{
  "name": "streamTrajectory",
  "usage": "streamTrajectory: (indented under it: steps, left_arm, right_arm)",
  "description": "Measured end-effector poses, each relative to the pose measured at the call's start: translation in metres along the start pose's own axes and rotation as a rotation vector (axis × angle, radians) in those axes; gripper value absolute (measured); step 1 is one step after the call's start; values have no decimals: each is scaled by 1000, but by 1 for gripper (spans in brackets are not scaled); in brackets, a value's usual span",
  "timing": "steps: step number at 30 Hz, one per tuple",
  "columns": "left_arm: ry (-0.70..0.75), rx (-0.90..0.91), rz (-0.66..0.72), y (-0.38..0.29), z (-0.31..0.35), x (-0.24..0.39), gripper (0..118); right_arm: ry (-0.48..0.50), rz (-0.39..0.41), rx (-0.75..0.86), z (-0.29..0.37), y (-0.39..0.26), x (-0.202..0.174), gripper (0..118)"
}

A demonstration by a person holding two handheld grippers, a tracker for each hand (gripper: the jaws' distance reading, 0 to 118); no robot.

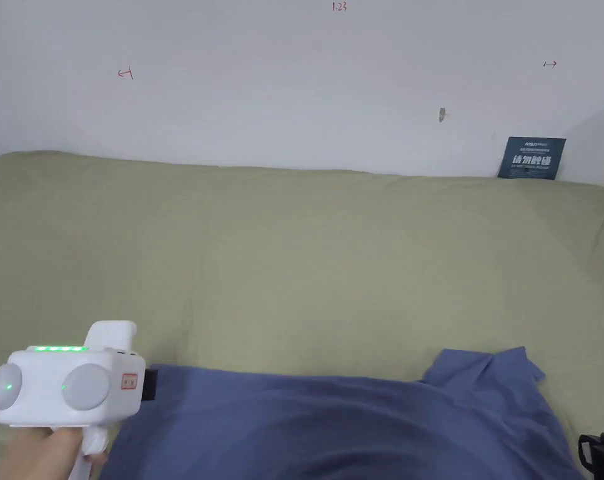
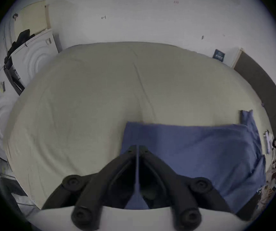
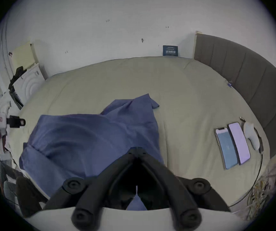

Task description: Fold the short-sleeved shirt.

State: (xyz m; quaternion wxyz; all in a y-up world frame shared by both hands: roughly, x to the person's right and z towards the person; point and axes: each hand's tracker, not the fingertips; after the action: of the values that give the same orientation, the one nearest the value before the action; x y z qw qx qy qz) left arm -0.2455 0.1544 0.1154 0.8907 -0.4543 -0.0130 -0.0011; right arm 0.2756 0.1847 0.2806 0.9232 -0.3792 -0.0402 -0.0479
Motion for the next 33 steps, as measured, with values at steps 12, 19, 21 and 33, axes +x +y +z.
streamTrajectory:
  steps: [12,19,21,33]
  left_arm:
    - [68,-107,-33,9,-75,1,93]
    - [28,-100,-60,12,-56,12,3]
    - [29,-102,-73,14,-59,10,3]
    - [6,-122,-59,20,-62,2,3]
  right_arm:
    - [-27,19,-105,-55,5,14,0]
    - [-66,27,-155,-96,24,21,2]
    - [-72,55,-166,-109,33,20,20]
    - [-78,45,-273,-164,51,24,64]
